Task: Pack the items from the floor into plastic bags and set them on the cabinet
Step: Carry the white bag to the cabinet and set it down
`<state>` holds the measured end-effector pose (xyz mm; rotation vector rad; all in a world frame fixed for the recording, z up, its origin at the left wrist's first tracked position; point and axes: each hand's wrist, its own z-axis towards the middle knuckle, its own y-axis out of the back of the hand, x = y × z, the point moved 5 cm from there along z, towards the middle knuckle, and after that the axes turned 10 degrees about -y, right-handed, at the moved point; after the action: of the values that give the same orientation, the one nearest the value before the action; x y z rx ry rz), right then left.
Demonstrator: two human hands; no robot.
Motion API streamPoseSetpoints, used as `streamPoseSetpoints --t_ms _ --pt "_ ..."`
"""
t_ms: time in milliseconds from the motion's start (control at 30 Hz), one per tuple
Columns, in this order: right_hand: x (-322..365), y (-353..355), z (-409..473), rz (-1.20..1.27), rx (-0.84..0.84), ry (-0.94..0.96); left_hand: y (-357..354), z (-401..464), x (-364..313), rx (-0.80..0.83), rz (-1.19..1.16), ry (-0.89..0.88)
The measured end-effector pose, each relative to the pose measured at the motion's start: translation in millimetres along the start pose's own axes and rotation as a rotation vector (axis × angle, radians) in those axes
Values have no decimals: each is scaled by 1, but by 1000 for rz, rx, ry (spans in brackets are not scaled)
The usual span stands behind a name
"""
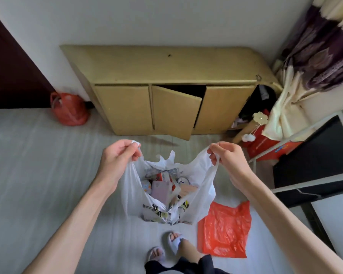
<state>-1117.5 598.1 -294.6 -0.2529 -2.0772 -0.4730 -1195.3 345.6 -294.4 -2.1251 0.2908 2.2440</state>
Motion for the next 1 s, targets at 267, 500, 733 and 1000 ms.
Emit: streamPoseSetpoints --t_ms 267,500,733,1000 --pt "139 -49 109 62 157 171 22 162 -50 -116 -14 -126" --pt "266 -66 197 57 270 306 20 296 -99 -157 -83 -210" --pt "394 -70 277 204 197 432 7 440 -164 -173 -179 -366" --pt "529 -90 394 362 96 591 5 619 -209 -135 -201 -492"
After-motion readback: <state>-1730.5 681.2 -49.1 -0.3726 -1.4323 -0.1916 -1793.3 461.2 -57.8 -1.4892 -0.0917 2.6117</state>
